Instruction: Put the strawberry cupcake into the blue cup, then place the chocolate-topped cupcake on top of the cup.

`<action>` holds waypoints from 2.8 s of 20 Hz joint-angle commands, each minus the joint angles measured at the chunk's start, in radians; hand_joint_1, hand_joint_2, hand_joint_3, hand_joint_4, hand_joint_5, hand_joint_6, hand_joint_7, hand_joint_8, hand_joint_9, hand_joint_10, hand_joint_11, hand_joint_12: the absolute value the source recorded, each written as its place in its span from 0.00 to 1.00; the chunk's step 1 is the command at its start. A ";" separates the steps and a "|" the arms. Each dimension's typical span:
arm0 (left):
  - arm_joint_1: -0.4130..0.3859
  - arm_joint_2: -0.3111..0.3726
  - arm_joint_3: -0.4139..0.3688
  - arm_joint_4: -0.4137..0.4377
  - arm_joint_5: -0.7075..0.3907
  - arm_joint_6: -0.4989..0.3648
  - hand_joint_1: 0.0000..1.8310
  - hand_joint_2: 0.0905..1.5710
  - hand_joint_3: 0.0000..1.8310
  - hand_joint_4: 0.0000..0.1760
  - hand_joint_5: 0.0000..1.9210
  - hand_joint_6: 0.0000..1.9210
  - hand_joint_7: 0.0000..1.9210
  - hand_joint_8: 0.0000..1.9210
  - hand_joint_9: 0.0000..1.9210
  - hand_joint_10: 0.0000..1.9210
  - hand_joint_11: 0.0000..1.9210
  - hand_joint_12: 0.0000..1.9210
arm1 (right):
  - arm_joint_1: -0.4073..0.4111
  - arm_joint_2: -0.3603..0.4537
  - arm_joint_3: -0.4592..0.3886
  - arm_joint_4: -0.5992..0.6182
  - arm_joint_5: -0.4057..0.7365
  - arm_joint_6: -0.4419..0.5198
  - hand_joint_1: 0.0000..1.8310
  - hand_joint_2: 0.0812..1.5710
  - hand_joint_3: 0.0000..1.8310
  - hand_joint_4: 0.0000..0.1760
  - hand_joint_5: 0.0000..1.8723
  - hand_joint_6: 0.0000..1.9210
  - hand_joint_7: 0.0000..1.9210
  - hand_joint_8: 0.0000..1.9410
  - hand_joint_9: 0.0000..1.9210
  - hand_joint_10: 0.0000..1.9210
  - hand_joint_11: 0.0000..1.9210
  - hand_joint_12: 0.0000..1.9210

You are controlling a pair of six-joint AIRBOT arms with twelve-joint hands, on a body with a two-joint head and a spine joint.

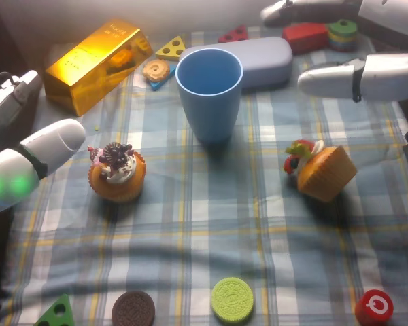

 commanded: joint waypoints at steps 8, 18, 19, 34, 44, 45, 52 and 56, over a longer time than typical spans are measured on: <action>-0.001 0.002 -0.001 0.030 -0.124 -0.003 0.01 0.56 0.00 0.28 0.08 0.00 0.05 0.00 0.06 0.00 0.00 0.18 | 0.009 0.054 0.000 -0.198 -0.025 0.189 0.13 0.58 0.00 0.00 0.20 0.00 0.24 0.00 0.23 0.02 0.00 0.53; -0.001 0.002 -0.002 0.029 -0.124 -0.003 0.01 0.57 0.00 0.02 0.09 0.00 0.06 0.00 0.06 0.00 0.00 0.18 | -0.023 0.012 0.009 -0.335 -0.084 0.290 0.19 0.54 0.00 0.00 0.24 0.00 0.29 0.00 0.23 0.01 0.00 0.47; -0.001 0.002 -0.002 0.029 -0.124 -0.003 0.01 0.57 0.00 0.12 0.09 0.00 0.06 0.00 0.06 0.00 0.00 0.18 | -0.023 0.004 0.014 -0.344 -0.095 0.290 0.18 0.54 0.00 0.00 0.24 0.00 0.30 0.00 0.24 0.01 0.00 0.50; -0.001 0.001 -0.002 0.029 -0.125 -0.003 0.01 0.58 0.00 0.16 0.08 0.00 0.05 0.00 0.07 0.00 0.00 0.22 | -0.026 -0.095 0.081 -0.423 -0.177 0.289 0.22 0.52 0.00 0.01 0.35 0.01 0.39 0.01 0.34 0.03 0.02 0.67; 0.003 0.001 -0.003 0.026 -0.127 -0.003 0.02 0.56 0.00 0.16 0.08 0.00 0.04 0.00 0.04 0.00 0.00 0.12 | -0.025 -0.061 0.076 -0.354 -0.126 0.283 0.25 0.73 0.00 0.00 0.51 0.37 0.53 0.62 0.56 0.76 0.53 0.90; 0.003 0.001 -0.002 0.026 -0.127 -0.003 0.02 0.57 0.00 0.15 0.08 0.00 0.05 0.00 0.05 0.00 0.00 0.12 | -0.025 -0.051 0.071 -0.329 -0.112 0.270 0.29 0.73 0.00 0.00 0.51 0.38 0.55 0.62 0.58 0.77 0.55 0.91; 0.006 0.001 -0.003 0.025 -0.130 -0.003 0.00 0.58 0.00 0.10 0.09 0.00 0.05 0.00 0.06 0.00 0.00 0.15 | 0.018 0.003 0.052 -0.183 -0.022 0.184 0.35 0.77 0.00 0.00 0.39 0.63 0.39 0.83 0.38 0.92 0.31 1.00; 0.006 0.001 -0.003 0.025 -0.132 -0.003 0.01 0.57 0.00 0.22 0.08 0.00 0.04 0.00 0.05 0.00 0.00 0.10 | 0.072 -0.011 0.070 -0.183 -0.009 0.176 0.45 0.82 0.00 0.71 0.34 0.78 0.44 0.67 0.50 0.84 0.47 1.00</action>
